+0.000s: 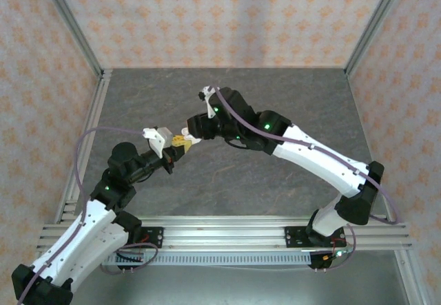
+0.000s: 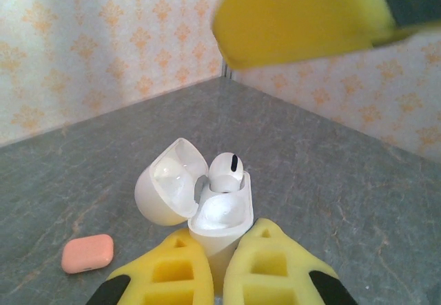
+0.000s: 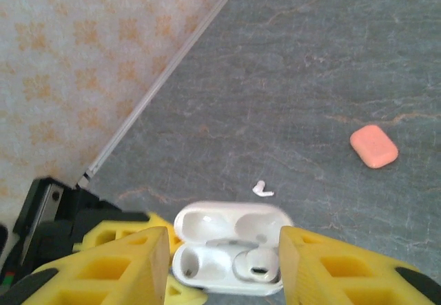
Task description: Insert the wireless bluetooth earbuds into the charging case
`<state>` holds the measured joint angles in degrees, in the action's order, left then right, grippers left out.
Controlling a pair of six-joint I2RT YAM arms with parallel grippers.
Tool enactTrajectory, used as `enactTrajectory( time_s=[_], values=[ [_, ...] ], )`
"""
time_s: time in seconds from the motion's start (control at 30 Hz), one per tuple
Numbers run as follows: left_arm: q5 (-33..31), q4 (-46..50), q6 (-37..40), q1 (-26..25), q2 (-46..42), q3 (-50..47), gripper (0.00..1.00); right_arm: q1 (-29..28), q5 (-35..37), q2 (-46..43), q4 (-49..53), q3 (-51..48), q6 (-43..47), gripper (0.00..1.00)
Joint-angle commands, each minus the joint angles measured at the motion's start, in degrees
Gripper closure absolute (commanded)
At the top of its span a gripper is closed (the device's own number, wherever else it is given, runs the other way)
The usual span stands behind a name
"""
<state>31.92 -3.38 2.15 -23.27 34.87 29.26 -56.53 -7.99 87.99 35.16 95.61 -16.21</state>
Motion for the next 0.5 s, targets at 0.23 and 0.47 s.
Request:
enactTrajectory(
  time_s=[0.23,0.47],
  values=[
    [-4.56,15.59,8.41,-0.58,-10.3,6.49,1.0,10.65,-5.82,2.55,-1.0,-0.63,-10.04,0.56],
    [-6.62,22.1,7.74,-0.63,-18.39,7.34,1.0,10.57,-11.34,13.65,-5.71,-0.4,-9.18,0.58]
  ],
)
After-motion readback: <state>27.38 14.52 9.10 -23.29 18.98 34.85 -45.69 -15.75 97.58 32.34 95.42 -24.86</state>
